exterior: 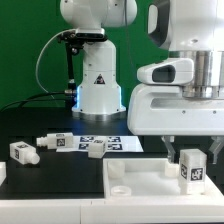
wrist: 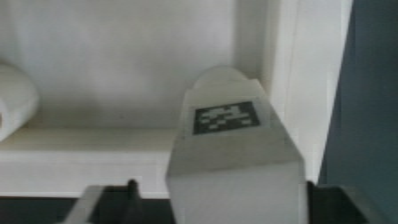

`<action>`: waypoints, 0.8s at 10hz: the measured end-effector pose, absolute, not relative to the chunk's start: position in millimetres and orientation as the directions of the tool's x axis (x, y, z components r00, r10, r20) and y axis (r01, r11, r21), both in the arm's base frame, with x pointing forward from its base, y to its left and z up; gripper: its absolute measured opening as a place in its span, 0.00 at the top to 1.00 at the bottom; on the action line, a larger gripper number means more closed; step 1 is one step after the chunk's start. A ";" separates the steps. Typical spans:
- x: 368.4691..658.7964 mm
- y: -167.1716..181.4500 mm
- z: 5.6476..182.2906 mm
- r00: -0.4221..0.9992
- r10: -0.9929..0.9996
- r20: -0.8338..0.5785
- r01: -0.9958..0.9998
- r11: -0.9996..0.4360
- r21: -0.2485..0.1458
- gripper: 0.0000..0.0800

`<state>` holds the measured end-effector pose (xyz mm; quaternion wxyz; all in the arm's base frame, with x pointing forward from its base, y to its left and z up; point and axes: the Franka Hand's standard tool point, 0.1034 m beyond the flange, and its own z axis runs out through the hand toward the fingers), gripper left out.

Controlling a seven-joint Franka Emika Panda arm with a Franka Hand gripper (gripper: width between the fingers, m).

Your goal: Assemble one leg

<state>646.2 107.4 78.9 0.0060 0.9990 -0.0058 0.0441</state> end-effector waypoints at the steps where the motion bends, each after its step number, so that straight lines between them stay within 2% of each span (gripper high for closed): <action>1: 646.1 107.5 78.8 0.995 -0.048 0.088 -0.049 -0.999 0.008 0.64; 3: 646.9 108.8 78.0 0.965 -0.244 0.095 -0.244 -0.970 -0.009 0.64; 4: 649.6 111.8 78.1 0.922 -0.364 0.135 -0.367 -0.930 0.000 0.64; 7: 644.5 110.5 78.8 0.667 -0.727 0.160 -0.733 -0.680 -0.032 0.64; 8: 644.6 108.9 78.4 0.621 -0.769 0.151 -0.773 -0.633 -0.043 0.64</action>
Offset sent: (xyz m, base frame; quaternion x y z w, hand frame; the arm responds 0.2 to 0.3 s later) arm 0.0140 -0.0052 -0.0165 -0.1397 0.1070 0.2640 0.9483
